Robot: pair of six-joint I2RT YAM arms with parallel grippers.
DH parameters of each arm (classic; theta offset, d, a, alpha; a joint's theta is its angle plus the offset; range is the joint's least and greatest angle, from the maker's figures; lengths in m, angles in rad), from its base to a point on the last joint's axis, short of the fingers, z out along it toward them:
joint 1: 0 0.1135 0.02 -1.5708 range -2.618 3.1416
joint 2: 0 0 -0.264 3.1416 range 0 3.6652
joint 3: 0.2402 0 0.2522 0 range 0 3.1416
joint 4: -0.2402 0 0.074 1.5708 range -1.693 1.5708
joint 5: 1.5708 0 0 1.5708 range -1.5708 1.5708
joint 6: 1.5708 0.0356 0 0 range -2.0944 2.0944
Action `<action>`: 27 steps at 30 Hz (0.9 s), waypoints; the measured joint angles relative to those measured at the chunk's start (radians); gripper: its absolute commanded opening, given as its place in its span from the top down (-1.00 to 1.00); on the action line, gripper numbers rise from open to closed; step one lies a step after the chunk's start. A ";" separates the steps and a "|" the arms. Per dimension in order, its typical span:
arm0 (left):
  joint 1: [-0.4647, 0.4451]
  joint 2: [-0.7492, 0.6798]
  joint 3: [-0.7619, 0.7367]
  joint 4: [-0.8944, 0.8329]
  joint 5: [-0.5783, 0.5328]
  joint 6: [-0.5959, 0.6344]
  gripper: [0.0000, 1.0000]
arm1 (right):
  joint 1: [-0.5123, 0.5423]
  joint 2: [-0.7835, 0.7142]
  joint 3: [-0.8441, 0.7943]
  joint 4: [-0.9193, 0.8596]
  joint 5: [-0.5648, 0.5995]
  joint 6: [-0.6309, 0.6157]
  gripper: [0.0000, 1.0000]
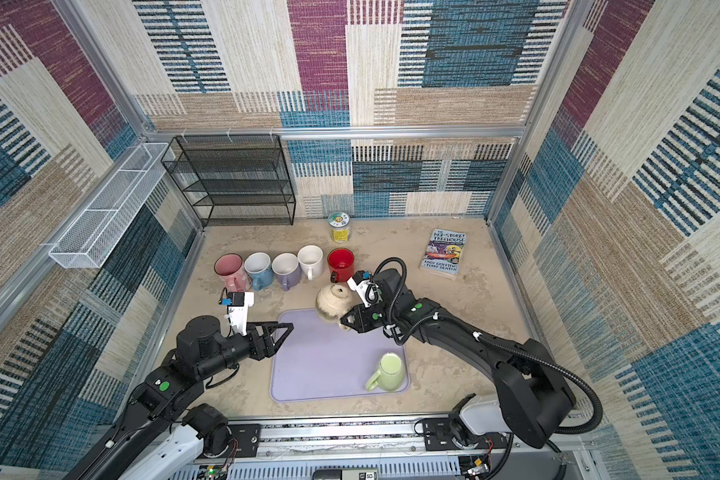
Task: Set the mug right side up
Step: 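Rotate the cream mug sideways with the right gripper while the left gripper approaches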
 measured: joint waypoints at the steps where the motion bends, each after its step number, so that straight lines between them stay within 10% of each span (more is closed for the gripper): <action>1: 0.000 0.002 -0.017 0.026 0.017 -0.008 -0.47 | -0.012 -0.013 -0.019 0.041 -0.025 0.022 1.00; 27: -0.105 0.275 -0.162 0.763 0.178 -0.143 -0.29 | -0.066 0.006 -0.207 0.941 -0.286 0.558 1.00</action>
